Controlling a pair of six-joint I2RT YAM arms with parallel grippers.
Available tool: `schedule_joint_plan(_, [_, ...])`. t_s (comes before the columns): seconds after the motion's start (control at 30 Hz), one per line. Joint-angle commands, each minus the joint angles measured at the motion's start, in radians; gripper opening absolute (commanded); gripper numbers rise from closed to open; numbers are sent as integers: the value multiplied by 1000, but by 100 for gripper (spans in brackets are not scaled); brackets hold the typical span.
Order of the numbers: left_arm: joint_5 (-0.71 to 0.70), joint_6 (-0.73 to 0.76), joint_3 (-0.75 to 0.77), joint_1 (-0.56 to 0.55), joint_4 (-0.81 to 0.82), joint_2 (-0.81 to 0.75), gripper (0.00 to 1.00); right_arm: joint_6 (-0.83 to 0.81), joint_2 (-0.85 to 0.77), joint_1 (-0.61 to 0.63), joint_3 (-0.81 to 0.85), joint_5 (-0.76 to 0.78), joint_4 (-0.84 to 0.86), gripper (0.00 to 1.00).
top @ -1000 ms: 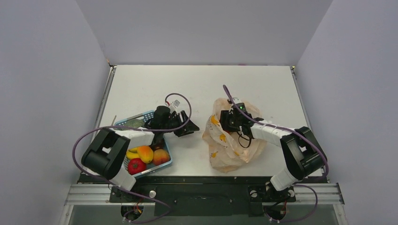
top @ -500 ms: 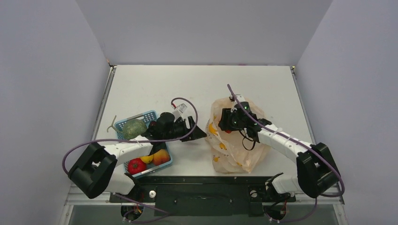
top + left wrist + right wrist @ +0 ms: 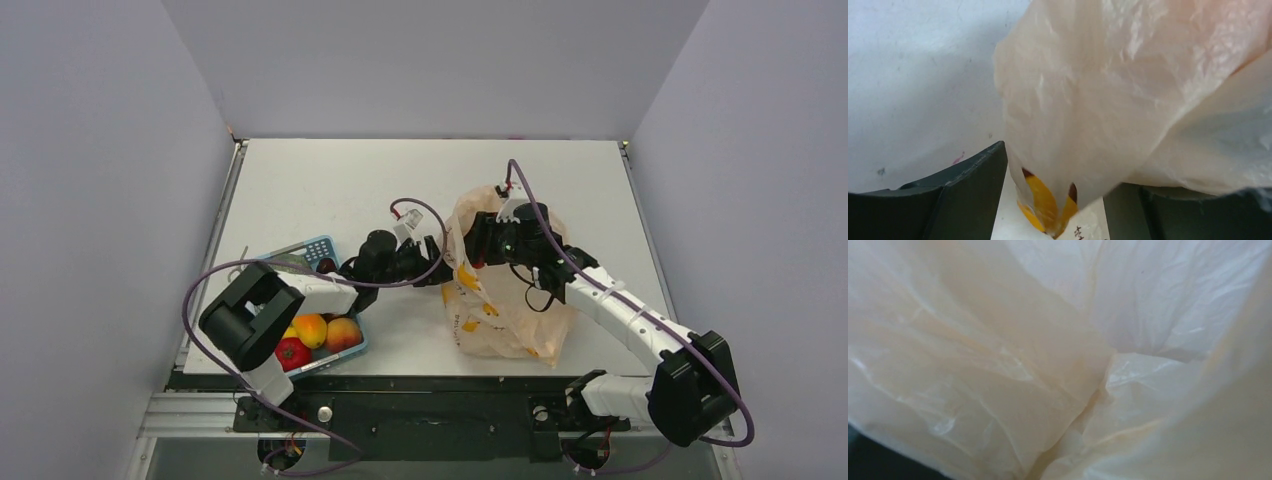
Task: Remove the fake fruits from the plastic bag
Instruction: Take out the fake fruit from the plastic bag.
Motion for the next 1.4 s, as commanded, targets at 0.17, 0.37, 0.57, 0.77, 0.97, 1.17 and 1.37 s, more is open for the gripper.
schedule_joint_plan(0.17, [38,-144,38,130,294,126,0,15,-4,5,-22,-26,21,15])
schedule_joint_plan(0.37, [-7,-65,90,143,149,166,0,-18,-27,11,-54,68,-25,0])
schedule_joint_plan(0.57, [-7,-71,133,170,101,229,0,-38,-88,18,-57,75,-82,4])
schedule_joint_plan(0.77, [21,-70,205,180,78,240,0,-53,-85,19,-101,-2,-101,9])
schedule_joint_plan(0.97, [52,8,336,198,-154,272,1,-57,-194,21,-95,75,-156,0])
schedule_joint_plan(1.17, [-100,166,434,211,-615,170,38,-112,-288,18,-25,196,-257,0])
schedule_joint_plan(1.37, [-260,305,441,225,-910,-50,42,-111,-313,24,4,191,-260,0])
